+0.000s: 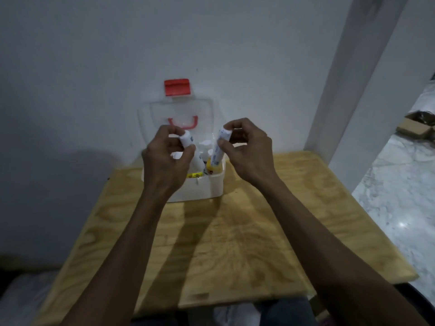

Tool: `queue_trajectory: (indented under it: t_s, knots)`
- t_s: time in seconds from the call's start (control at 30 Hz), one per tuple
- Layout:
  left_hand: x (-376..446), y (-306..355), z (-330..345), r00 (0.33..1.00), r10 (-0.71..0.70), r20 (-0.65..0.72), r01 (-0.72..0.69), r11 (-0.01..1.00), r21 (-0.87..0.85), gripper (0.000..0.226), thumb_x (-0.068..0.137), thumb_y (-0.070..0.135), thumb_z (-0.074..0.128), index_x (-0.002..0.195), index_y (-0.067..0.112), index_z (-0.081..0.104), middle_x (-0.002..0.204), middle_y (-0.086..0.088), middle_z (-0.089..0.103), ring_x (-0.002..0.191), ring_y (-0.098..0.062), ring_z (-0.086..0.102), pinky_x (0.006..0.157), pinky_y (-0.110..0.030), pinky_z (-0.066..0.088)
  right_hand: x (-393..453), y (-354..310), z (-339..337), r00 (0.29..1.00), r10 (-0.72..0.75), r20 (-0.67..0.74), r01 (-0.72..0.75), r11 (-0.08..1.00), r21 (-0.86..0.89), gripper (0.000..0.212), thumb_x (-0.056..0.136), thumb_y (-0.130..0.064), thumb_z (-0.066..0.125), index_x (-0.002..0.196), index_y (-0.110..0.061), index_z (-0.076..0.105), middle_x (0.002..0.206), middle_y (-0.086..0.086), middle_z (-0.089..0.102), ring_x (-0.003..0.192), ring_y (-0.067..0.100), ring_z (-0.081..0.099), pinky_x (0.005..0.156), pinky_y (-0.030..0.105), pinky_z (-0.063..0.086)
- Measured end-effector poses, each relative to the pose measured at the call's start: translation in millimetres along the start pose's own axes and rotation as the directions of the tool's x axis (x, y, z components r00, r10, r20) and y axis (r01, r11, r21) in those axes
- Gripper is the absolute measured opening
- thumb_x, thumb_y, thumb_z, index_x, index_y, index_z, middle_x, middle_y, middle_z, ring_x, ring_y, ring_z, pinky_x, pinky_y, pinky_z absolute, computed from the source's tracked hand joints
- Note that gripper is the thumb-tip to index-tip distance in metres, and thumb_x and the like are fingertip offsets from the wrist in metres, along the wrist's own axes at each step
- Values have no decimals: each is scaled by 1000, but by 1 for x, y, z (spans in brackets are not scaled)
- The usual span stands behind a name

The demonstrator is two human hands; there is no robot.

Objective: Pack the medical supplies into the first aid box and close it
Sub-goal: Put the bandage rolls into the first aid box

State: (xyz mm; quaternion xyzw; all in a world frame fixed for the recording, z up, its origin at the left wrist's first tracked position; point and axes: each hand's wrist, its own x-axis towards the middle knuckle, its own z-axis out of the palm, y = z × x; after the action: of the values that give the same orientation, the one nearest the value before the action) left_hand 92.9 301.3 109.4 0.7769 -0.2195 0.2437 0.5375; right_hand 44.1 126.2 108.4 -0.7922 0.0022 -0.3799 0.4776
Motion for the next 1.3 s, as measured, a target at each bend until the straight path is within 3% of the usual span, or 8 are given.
queue_trajectory:
  t_s: [0.13, 0.33, 0.47, 0.57, 0.67, 0.77, 1.03, 1.3]
  knots:
    - [0, -12, 10, 997, 24, 73, -27, 999, 40, 27, 78, 17, 76, 99, 19, 60, 86, 6, 73, 78, -1, 70, 71, -26, 58, 2, 11, 9, 997, -23, 71, 30, 996, -87, 20, 80, -22, 74, 95, -26, 63, 87, -16, 69, 81, -3, 65, 64, 3, 42]
    - [-6, -23, 20, 979, -58, 198, 38, 994, 104, 26, 79, 18, 76, 99, 22, 59, 87, 3, 74, 78, 0, 70, 62, -15, 55, -3, 28, 14, 987, 11, 159, 19, 983, -185, 19, 80, -24, 76, 94, -25, 64, 87, -18, 66, 81, 0, 62, 66, 2, 41]
    - [-7, -25, 23, 943, -141, 302, 82, 977, 198, 29, 82, 17, 76, 105, 18, 60, 101, -4, 74, 86, -12, 70, 71, -34, 60, -5, 34, 16, 975, 37, 220, 16, 971, -237, 19, 79, -22, 78, 94, -23, 66, 91, -9, 70, 84, 7, 62, 73, 19, 49]
    - [-6, -26, 24, 918, -160, 363, 79, 970, 228, 25, 84, 16, 75, 105, 13, 62, 104, -8, 73, 90, -17, 69, 73, -43, 61, -6, 38, 17, 968, 51, 247, 17, 964, -266, 19, 79, -23, 78, 95, -21, 68, 93, -7, 71, 83, 5, 61, 71, 12, 43]
    - [-2, -29, 24, 899, -157, 409, 49, 964, 262, 22, 84, 16, 75, 103, 11, 65, 101, -10, 73, 89, -19, 69, 76, -41, 60, -6, 41, 18, 961, 74, 268, 13, 951, -310, 20, 79, -22, 78, 97, -18, 72, 96, -5, 73, 80, 3, 59, 69, 10, 41]
    - [3, -32, 24, 879, -146, 454, 6, 955, 296, 18, 83, 17, 75, 99, 9, 70, 95, -7, 74, 86, -17, 69, 80, -32, 56, -6, 43, 19, 953, 107, 285, 3, 932, -362, 20, 81, -23, 76, 99, -15, 76, 101, -1, 75, 84, 4, 59, 75, 22, 46]
    - [5, -32, 22, 883, -119, 453, -41, 944, 328, 20, 82, 16, 76, 101, 10, 73, 93, -3, 75, 82, -9, 68, 70, -16, 46, -6, 40, 20, 952, 106, 286, 13, 923, -384, 21, 84, -24, 73, 102, -14, 77, 104, 0, 75, 96, 16, 66, 81, 23, 40]
    - [3, -30, 19, 886, -97, 454, -64, 943, 326, 33, 84, 20, 74, 116, 10, 70, 106, -6, 74, 94, -14, 69, 82, -27, 53, -8, 39, 20, 948, 124, 295, -17, 940, -340, 28, 84, -25, 73, 110, -14, 73, 108, 1, 74, 93, 11, 63, 81, 23, 43]
